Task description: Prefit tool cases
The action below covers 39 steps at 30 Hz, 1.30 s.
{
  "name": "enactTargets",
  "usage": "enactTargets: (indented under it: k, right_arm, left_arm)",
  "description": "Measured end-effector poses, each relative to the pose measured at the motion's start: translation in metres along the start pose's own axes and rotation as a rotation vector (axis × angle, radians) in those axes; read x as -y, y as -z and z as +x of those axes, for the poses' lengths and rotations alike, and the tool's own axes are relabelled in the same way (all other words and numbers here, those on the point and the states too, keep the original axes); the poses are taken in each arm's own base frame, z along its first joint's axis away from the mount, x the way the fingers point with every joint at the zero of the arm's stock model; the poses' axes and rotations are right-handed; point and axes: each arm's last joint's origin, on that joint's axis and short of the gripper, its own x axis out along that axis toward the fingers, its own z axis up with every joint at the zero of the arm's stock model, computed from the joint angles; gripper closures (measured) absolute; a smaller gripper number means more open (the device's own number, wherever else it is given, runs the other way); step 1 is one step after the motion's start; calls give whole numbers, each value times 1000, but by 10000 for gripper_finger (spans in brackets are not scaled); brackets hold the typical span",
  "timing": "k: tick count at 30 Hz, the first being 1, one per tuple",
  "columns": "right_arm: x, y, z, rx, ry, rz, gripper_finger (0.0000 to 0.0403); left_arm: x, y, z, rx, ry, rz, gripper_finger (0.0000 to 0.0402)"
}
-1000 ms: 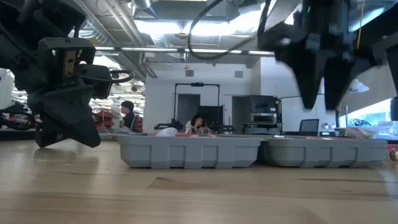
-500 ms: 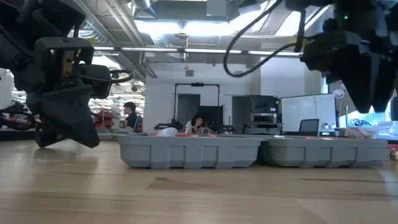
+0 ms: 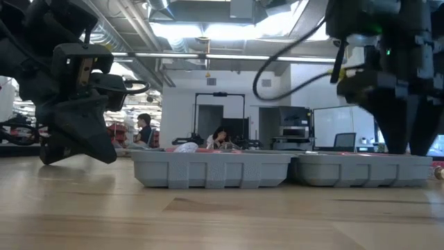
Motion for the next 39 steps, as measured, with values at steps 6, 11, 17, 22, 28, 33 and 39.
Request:
enactTargets:
  k: [6,11,17,22,28,33,39]
  right_arm:
    - [-6,-1,14,16,20,0,229]
    - [-9,-1,22,-11,53,2,242]
    - [-9,-1,18,4,80,-51,380]
    - [-6,0,-6,-9,167,-151,383]
    - [-24,-1,-39,61,-29,-151,391]
    - [-61,-2,-48,108,-325,-111,392]
    - [-91,-2,-31,50,-498,-47,394]
  left_arm:
    - [0,0,0,8,-6,-17,402]
    - [-1,0,0,13,-9,-22,401]
    - [-1,0,0,14,-14,-36,402]
    - [-2,-1,0,14,-22,-38,401]
    - [-3,-2,0,13,-22,-40,401]
    - [-2,0,0,2,-19,-24,402]
    - [0,5,-1,-9,-12,0,401]
